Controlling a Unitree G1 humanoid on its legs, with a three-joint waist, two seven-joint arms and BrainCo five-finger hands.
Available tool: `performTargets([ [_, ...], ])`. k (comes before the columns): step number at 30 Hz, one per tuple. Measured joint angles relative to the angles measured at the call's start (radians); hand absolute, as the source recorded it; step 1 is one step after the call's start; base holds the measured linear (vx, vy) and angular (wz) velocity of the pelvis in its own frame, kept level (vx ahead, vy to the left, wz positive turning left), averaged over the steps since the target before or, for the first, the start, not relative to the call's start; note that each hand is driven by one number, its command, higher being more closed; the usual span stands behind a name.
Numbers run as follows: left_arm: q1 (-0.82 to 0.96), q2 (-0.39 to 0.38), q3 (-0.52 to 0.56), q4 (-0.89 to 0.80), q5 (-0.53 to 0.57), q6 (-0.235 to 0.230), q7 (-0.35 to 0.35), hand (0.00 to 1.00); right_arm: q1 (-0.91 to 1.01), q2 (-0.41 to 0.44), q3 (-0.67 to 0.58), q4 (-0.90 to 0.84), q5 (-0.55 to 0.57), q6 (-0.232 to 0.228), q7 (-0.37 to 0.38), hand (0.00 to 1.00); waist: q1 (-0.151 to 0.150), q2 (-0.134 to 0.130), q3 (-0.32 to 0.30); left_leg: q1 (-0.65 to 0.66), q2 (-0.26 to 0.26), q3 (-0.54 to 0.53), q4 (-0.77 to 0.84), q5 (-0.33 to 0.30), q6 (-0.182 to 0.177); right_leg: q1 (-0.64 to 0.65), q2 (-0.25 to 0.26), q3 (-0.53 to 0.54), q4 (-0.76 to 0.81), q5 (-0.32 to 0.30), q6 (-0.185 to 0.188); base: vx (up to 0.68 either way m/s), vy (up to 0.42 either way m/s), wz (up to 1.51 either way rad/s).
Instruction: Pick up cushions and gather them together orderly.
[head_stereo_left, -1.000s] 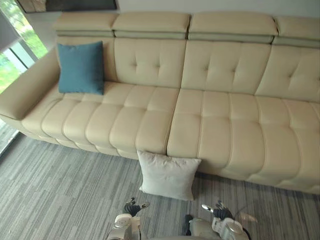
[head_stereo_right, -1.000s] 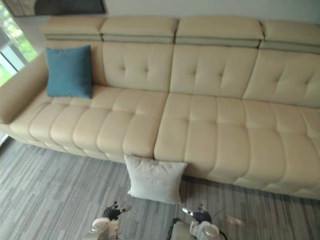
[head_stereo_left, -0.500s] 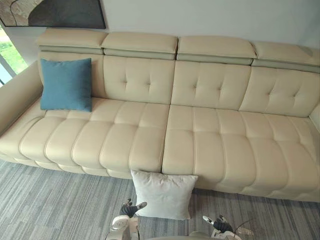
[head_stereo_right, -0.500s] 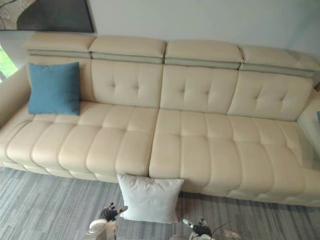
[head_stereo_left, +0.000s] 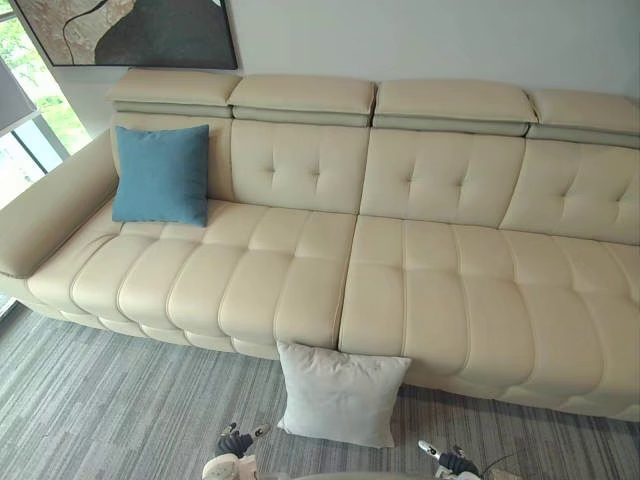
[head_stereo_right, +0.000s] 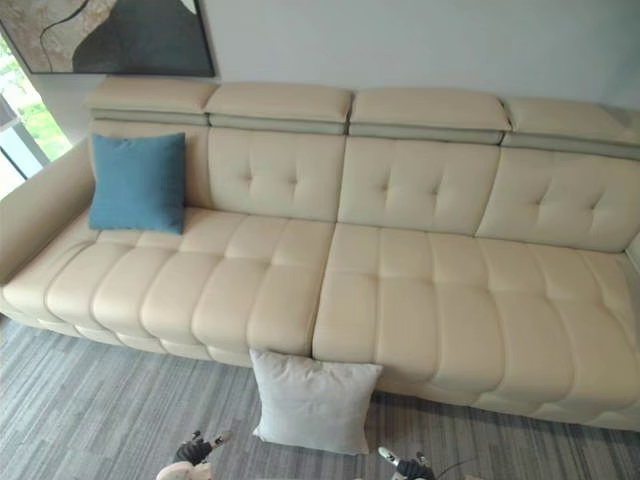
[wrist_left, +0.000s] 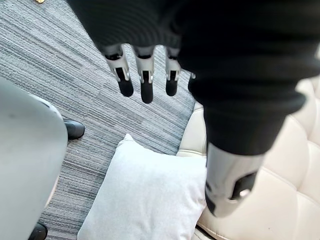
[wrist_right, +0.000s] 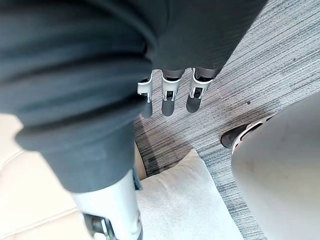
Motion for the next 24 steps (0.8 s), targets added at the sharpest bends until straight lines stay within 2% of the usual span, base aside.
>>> performTargets([
  [9, -0.001, 0.001, 0.035, 0.002, -0.01, 0.009, 0.007, 0.0, -0.025, -0.005, 0.058, 0.003, -0.012, 0.008, -0.003, 0.0, -0.003, 0.003, -0.002, -0.017, -0.006, -0.01, -0.045, 0.007, 0.002, -0.005, -0.003, -0.039, -0.041, 0.007, 0.011, 0.04, 0.0, 0.06],
  [12, -0.006, 0.018, 0.035, 0.003, -0.026, 0.017, 0.016, 0.0, -0.054, -0.008, 0.099, 0.026, -0.046, 0.011, -0.002, 0.0, -0.011, -0.015, 0.007, -0.019, -0.008, -0.01, -0.051, 0.007, 0.002, 0.015, -0.004, -0.054, -0.068, 0.011, 0.016, 0.15, -0.004, 0.08],
  [15, -0.02, 0.025, 0.032, 0.01, -0.026, 0.018, 0.017, 0.0, -0.082, -0.008, 0.122, 0.02, -0.047, 0.012, -0.003, 0.0, -0.011, -0.019, 0.019, -0.02, -0.008, -0.002, -0.049, 0.007, 0.002, 0.013, -0.006, -0.055, -0.065, 0.012, 0.017, 0.04, -0.007, -0.02],
  [19, -0.08, 0.044, -0.004, 0.0, -0.033, 0.021, 0.023, 0.0, -0.171, -0.015, 0.206, -0.03, -0.054, 0.008, -0.016, 0.0, -0.01, -0.027, 0.085, -0.137, 0.004, 0.017, 0.022, 0.007, 0.002, -0.131, -0.02, -0.049, 0.043, 0.012, 0.017, -0.1, -0.006, -0.08],
  [21, -0.135, 0.043, -0.014, -0.032, -0.042, 0.021, 0.042, 0.0, -0.214, -0.014, 0.228, -0.109, -0.057, 0.008, -0.026, 0.0, -0.003, -0.035, 0.152, -0.231, 0.011, 0.038, 0.137, -0.005, 0.005, -0.218, -0.039, -0.049, 0.143, 0.01, 0.016, -0.17, -0.004, -0.02],
  [22, -0.148, 0.043, -0.016, -0.04, -0.048, 0.021, 0.044, 0.0, -0.217, -0.014, 0.235, -0.125, -0.057, 0.007, -0.029, 0.0, -0.001, -0.033, 0.158, -0.252, 0.017, 0.043, 0.168, -0.016, 0.01, -0.236, -0.04, -0.049, 0.162, 0.01, 0.016, -0.2, -0.012, -0.07],
  [24, -0.182, 0.048, -0.021, -0.086, -0.078, 0.017, 0.062, 0.0, -0.223, -0.012, 0.276, -0.213, -0.056, 0.003, -0.045, 0.0, 0.012, -0.031, 0.171, -0.379, 0.06, 0.082, 0.358, -0.108, 0.018, -0.353, -0.037, -0.042, 0.295, -0.03, -0.004, -0.18, -0.012, -0.29],
])
